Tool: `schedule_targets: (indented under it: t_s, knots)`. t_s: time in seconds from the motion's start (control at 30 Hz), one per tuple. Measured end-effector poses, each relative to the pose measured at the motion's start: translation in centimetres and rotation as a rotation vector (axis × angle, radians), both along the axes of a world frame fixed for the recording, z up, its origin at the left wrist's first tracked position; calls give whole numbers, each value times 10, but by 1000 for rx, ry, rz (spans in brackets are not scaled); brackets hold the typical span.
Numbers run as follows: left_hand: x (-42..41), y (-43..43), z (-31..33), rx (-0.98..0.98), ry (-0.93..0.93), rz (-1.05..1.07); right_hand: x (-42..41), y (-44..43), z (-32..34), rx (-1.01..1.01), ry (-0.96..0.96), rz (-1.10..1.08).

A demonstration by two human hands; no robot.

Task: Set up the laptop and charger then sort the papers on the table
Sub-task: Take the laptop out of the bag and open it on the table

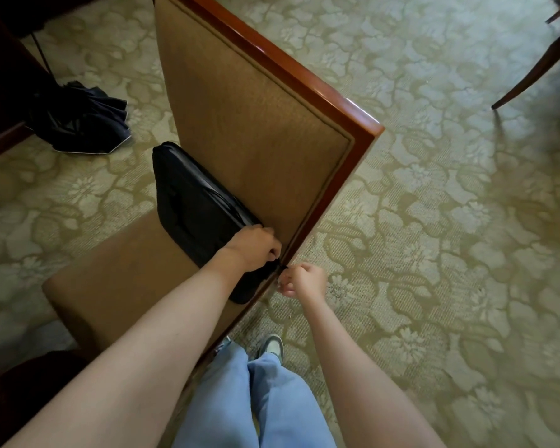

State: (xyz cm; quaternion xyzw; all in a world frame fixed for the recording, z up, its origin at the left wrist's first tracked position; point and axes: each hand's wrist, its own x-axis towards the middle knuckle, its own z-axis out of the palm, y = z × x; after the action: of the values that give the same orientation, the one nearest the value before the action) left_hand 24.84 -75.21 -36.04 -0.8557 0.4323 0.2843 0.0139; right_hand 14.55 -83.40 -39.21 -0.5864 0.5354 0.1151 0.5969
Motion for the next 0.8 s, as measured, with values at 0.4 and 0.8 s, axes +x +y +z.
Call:
schedule_targets:
  t_s: [0.4, 0.8]
  knots:
    - [17, 34, 2, 86, -218, -39, 4, 16, -27, -122, 102, 71]
    - [54, 100, 14, 99, -275, 136, 92, 57, 9, -481, -339, 785]
